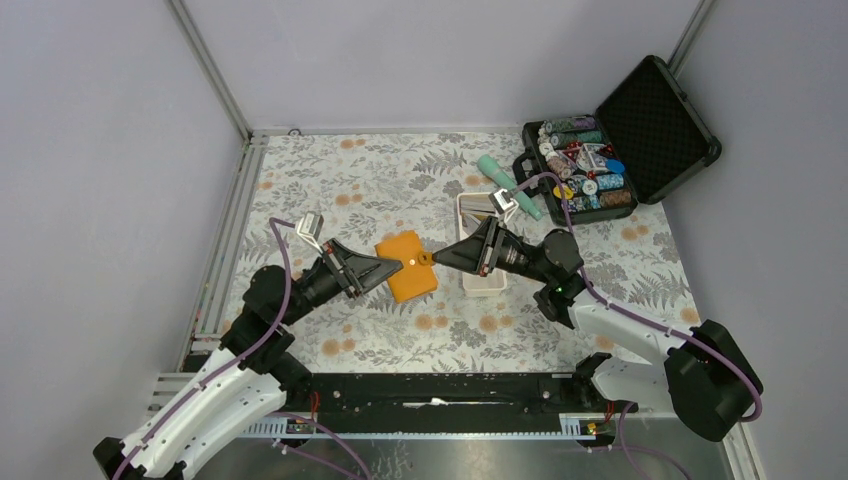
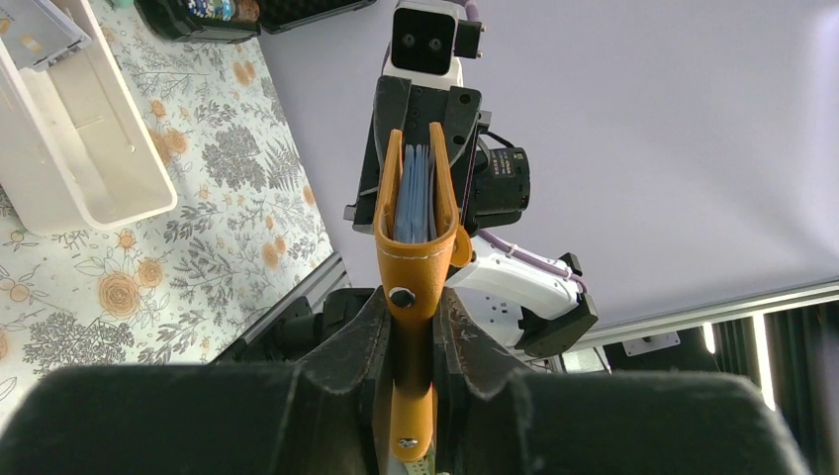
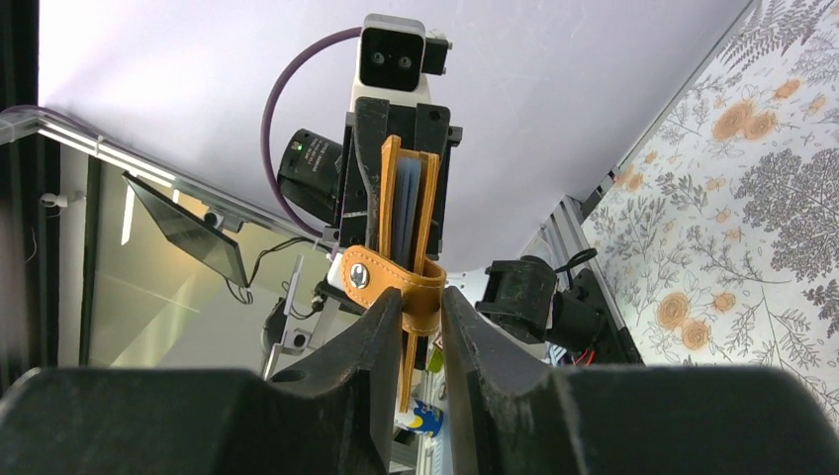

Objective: Put the credit cards into the card holder
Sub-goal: Close the card holder at the center of the board.

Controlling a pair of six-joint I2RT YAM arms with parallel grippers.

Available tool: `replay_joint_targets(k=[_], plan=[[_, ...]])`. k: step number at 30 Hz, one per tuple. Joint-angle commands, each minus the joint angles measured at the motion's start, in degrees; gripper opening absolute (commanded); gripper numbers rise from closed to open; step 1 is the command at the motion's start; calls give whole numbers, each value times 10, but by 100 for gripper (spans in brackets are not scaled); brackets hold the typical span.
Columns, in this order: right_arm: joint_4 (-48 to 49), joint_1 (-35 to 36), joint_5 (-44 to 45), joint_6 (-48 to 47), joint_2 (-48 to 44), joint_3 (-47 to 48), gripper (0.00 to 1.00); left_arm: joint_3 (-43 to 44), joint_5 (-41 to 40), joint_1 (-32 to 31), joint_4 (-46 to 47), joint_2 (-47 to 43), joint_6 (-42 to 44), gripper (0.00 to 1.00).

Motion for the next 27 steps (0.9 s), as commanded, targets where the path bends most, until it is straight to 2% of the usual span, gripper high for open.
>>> replay_joint_targets(k=[1,8,27], plan=[[36,-3,19,-5,-9,-4,28,21,-8,0,26,-2,-3,0],[38,-2,7,-6,0,6,24,34,-12,0,-10,6,12,0],[13,-1,-30,-25,29,25,20,41,-17,0,-16,30,9,0]])
